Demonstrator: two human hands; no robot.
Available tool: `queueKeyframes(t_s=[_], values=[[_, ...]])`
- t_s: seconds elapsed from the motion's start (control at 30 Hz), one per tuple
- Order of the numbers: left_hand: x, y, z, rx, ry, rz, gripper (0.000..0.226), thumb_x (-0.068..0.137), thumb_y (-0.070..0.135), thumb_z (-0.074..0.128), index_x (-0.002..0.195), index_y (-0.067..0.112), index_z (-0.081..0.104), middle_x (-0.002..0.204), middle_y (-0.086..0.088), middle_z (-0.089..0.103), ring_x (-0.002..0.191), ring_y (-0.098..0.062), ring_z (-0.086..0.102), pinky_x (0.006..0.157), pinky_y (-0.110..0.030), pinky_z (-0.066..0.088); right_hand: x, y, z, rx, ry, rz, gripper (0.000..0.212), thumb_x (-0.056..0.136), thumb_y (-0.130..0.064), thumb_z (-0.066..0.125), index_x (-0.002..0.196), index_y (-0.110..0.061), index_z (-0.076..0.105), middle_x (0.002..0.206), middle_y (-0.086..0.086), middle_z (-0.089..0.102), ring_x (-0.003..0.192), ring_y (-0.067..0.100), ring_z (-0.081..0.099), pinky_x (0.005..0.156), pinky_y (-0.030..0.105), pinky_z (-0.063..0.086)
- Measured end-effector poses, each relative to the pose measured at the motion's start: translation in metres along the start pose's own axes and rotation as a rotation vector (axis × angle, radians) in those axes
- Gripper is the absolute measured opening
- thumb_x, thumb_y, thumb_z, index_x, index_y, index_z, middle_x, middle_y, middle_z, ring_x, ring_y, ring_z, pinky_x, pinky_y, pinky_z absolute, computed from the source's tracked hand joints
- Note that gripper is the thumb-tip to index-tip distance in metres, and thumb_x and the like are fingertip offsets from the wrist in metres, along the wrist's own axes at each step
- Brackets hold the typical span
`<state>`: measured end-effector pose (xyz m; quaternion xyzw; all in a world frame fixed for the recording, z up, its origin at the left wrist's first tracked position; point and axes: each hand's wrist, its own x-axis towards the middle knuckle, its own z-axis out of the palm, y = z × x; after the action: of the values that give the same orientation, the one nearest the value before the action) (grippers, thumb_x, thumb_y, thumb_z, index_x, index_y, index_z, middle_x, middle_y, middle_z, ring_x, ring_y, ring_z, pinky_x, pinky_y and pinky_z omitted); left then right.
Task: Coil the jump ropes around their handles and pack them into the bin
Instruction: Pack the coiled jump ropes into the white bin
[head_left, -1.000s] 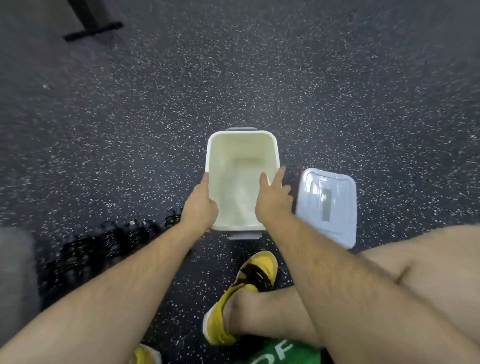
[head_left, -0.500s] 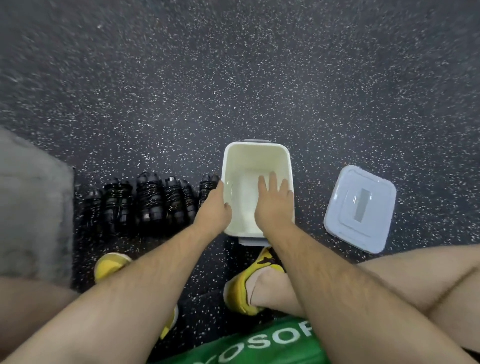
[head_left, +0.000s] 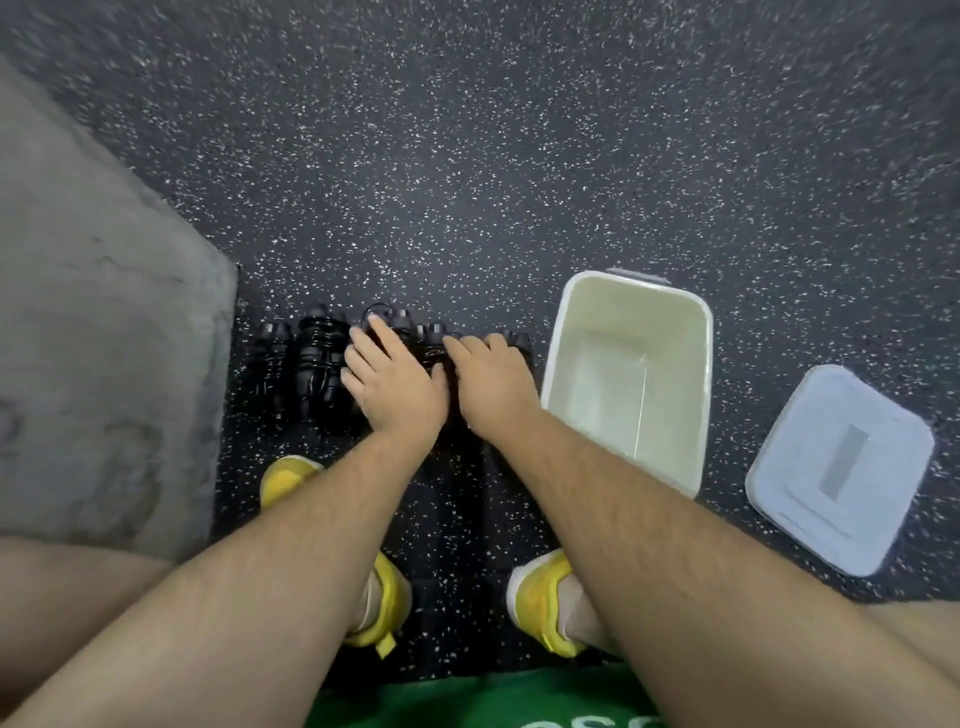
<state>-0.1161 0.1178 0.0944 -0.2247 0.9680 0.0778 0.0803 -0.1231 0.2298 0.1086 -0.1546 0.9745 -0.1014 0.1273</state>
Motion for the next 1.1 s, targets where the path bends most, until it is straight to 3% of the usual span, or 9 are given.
queueKeyframes(t_s=[0.17,0.27,0.4,0.53,0.63,0.77,0.87,1.0,1.1], values=[[0.01,-0.022,-0.001,-0.06,-0.097,-0.02,0.098,0.086,0.041,0.075,0.155,0.002,0.017,0.144,-0.016,0.044,0.132,-0.032,0.042,0.106,-0.042,0.039,0.012,-0.02,0.0,-0.028,-0.025,-0.104,0.064,0.094,-0.018,0.051,0.154,-0.016,0.03,0.154,0.006,0.037,0.131,0.03,0.04,0.103,0.039,0.039],[0.005,-0.023,-0.008,-0.078,-0.015,0.23,0.096,0.081,0.036,0.078,0.154,0.008,0.021,0.147,-0.009,0.041,0.136,-0.028,0.038,0.11,-0.041,0.036,0.009,-0.013,-0.016,-0.067,0.086,-0.157,0.075,0.085,-0.019,0.059,0.154,-0.011,0.03,0.162,0.01,0.023,0.142,0.032,0.03,0.112,0.042,0.035],[0.0,0.002,-0.028,-0.131,-0.014,0.627,0.081,0.074,0.026,0.081,0.141,0.01,0.039,0.136,-0.004,0.05,0.129,-0.023,0.043,0.11,-0.037,0.036,-0.003,0.016,-0.05,-0.155,0.032,-0.205,0.091,0.084,-0.031,0.059,0.159,-0.011,0.011,0.167,0.007,0.01,0.154,0.025,0.006,0.125,0.04,0.003],[-0.009,0.042,-0.039,-0.125,0.02,0.886,0.069,0.076,0.017,0.076,0.136,0.007,0.044,0.126,-0.006,0.055,0.12,-0.026,0.05,0.107,-0.036,0.037,-0.02,0.062,-0.082,-0.245,0.046,-0.167,0.091,0.085,-0.037,0.066,0.157,-0.009,0.018,0.148,0.008,0.042,0.136,0.029,0.037,0.116,0.039,0.024],[-0.019,0.071,-0.042,-0.179,0.036,1.032,0.072,0.076,0.012,0.075,0.14,0.005,0.043,0.131,-0.008,0.054,0.125,-0.026,0.05,0.111,-0.032,0.032,-0.038,0.093,-0.092,-0.296,0.071,-0.096,0.093,0.084,-0.044,0.067,0.157,-0.012,0.019,0.135,0.01,0.049,0.121,0.032,0.046,0.103,0.04,0.037],[-0.026,0.094,-0.038,-0.341,-0.126,0.814,0.097,0.08,0.024,0.076,0.157,0.009,0.019,0.161,-0.006,0.026,0.15,-0.025,0.021,0.122,-0.033,0.014,-0.056,0.131,-0.096,-0.276,0.084,0.148,0.08,0.083,-0.046,0.064,0.151,-0.021,0.029,0.129,0.009,0.051,0.113,0.032,0.048,0.089,0.04,0.041],[-0.022,0.099,-0.029,-0.283,-0.334,0.642,0.09,0.091,0.034,0.066,0.16,0.014,0.013,0.164,-0.005,0.022,0.151,-0.025,0.019,0.122,-0.042,0.02,-0.056,0.152,-0.087,-0.323,0.021,0.268,0.059,0.084,-0.045,0.061,0.135,-0.019,0.044,0.122,0.008,0.05,0.108,0.03,0.049,0.089,0.039,0.04],[-0.018,0.103,-0.005,-0.225,-0.422,0.618,0.044,0.093,0.025,0.057,0.136,0.021,0.044,0.131,-0.005,0.055,0.127,-0.031,0.049,0.103,-0.049,0.044,-0.036,0.165,-0.053,-0.265,-0.08,0.32,0.05,0.086,-0.039,0.062,0.128,-0.017,0.047,0.122,0.01,0.049,0.108,0.03,0.049,0.086,0.039,0.037],[-0.018,0.101,0.009,-0.259,-0.422,0.614,0.024,0.091,0.016,0.051,0.114,0.021,0.047,0.109,-0.001,0.056,0.106,-0.026,0.053,0.091,-0.049,0.049,-0.014,0.169,-0.024,-0.197,-0.144,0.339,0.051,0.087,-0.035,0.066,0.13,-0.018,0.045,0.126,0.009,0.048,0.113,0.03,0.049,0.088,0.038,0.04]])
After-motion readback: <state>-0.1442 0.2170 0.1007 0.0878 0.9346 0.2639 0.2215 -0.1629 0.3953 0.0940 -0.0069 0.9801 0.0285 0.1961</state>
